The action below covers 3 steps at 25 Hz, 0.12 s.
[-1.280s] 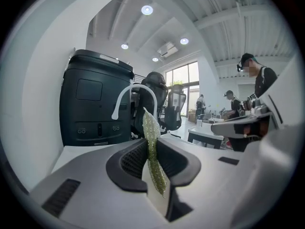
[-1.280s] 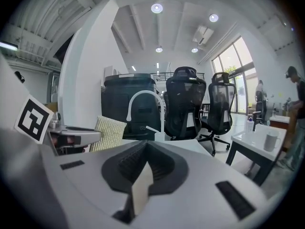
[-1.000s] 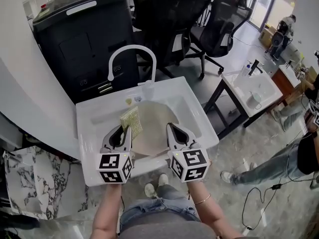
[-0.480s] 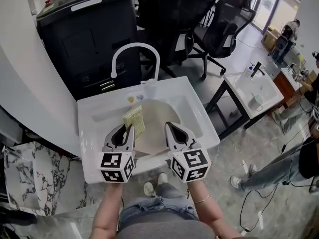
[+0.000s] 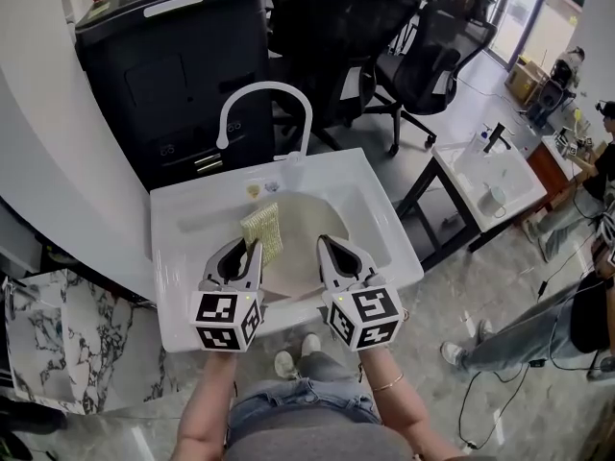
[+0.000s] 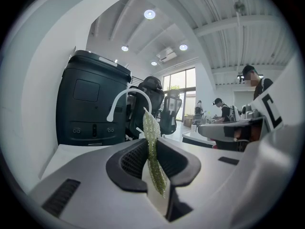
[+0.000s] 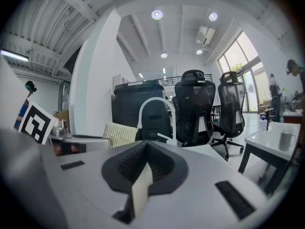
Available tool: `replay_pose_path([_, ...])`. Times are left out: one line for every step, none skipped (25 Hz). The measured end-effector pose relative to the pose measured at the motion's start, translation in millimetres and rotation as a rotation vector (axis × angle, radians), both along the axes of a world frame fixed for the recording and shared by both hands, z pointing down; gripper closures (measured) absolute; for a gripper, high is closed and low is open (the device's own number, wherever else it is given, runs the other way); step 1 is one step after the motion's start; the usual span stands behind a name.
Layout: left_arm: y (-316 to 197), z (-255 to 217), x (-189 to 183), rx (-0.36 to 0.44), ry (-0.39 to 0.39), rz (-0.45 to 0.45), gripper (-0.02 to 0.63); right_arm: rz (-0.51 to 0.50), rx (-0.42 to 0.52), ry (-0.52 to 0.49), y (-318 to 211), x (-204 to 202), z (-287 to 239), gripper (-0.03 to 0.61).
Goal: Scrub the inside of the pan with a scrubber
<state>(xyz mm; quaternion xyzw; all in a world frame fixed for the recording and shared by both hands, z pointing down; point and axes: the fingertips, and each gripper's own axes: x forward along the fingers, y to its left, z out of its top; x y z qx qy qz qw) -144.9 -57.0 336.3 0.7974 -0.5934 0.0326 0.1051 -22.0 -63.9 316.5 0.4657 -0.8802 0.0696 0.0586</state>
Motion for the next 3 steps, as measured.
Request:
replay_pose_path([-0.2, -0.3, -1.7, 0.002, 0.0, -0.003, 0.543, -0.001, 0.003, -0.001, -0.5, -1.0, 0.1, 0.571])
replay_pose_path([-0.4, -0.6, -3.6, 0.004, 0.0, -0.006, 0.543, -0.002, 0.006, -0.002, -1.0, -2.2, 0.3, 0.571])
replay_pose_path([-0.6, -0.8, -5.6, 0.006, 0.001, -0.01, 0.543, -0.004, 0.008, -0.003, -1.6, -3.3, 0.4, 0.571])
